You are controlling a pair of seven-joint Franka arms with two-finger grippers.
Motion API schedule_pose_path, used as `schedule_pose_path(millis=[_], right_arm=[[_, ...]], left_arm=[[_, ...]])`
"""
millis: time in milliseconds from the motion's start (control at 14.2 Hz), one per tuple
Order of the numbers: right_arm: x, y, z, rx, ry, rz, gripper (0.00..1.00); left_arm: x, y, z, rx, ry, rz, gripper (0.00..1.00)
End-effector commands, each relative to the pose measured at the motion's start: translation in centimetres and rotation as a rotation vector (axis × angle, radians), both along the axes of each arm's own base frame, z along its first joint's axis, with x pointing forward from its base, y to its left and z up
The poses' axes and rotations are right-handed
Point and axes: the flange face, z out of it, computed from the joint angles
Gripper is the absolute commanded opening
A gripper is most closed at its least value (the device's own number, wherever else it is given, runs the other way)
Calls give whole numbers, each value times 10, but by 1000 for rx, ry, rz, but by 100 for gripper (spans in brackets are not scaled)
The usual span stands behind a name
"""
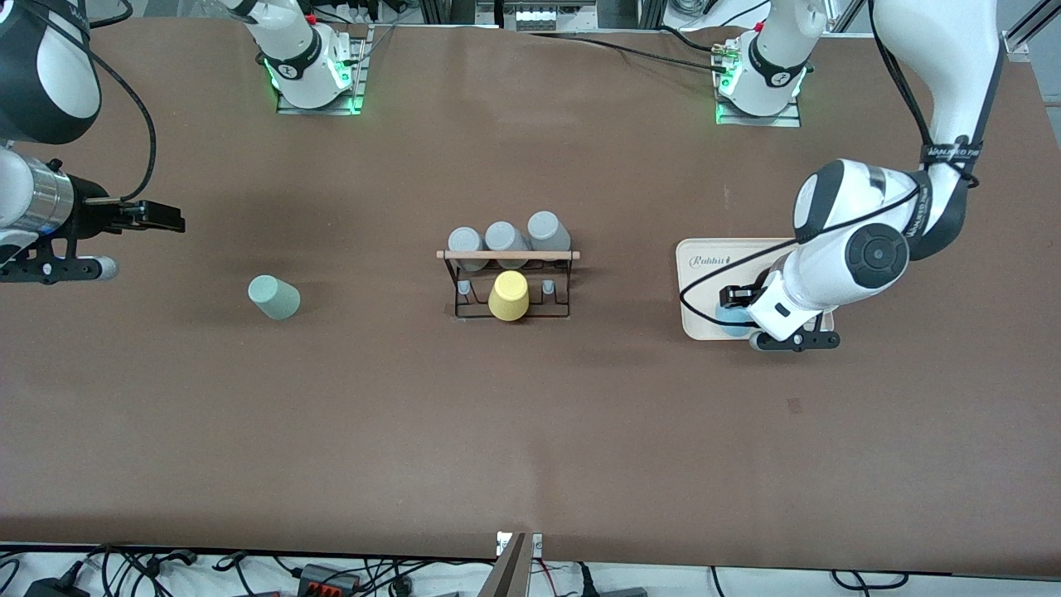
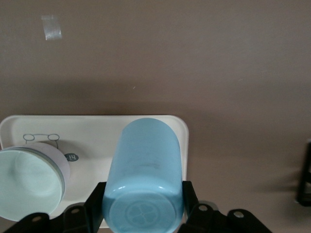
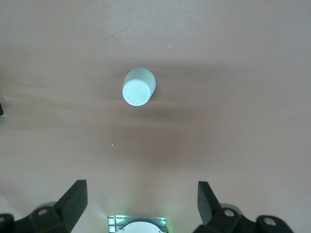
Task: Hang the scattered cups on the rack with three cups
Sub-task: 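Lift the light blue cup and carry it to the wooden rack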
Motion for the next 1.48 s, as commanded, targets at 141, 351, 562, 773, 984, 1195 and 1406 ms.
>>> schedule_pose_path(millis=[141, 351, 562, 773, 984, 1195, 1406], right_arm=[[-8, 2, 3, 1, -10, 1, 100], [-8, 2, 3, 1, -10, 1, 100], [-10, 2, 1, 1, -4, 3, 100], [-10, 2, 0, 1, -2, 3, 100], [-11, 0, 0, 1, -1, 0, 100], [-12, 2, 0, 1, -2, 3, 100], [-13, 1, -1, 1, 1, 1, 100]], left_arm=[[6, -85, 65, -38, -96, -111, 36], [-10, -154, 74, -52, -120, -160, 36], [-21, -193, 81, -58, -130, -97, 36], [-51, -247, 57, -35, -88, -45, 36], [-52, -264, 56, -37, -85, 23, 36], [-42, -269, 61, -25, -60, 86, 36], [-32, -272, 71, -16, -44, 157, 36]])
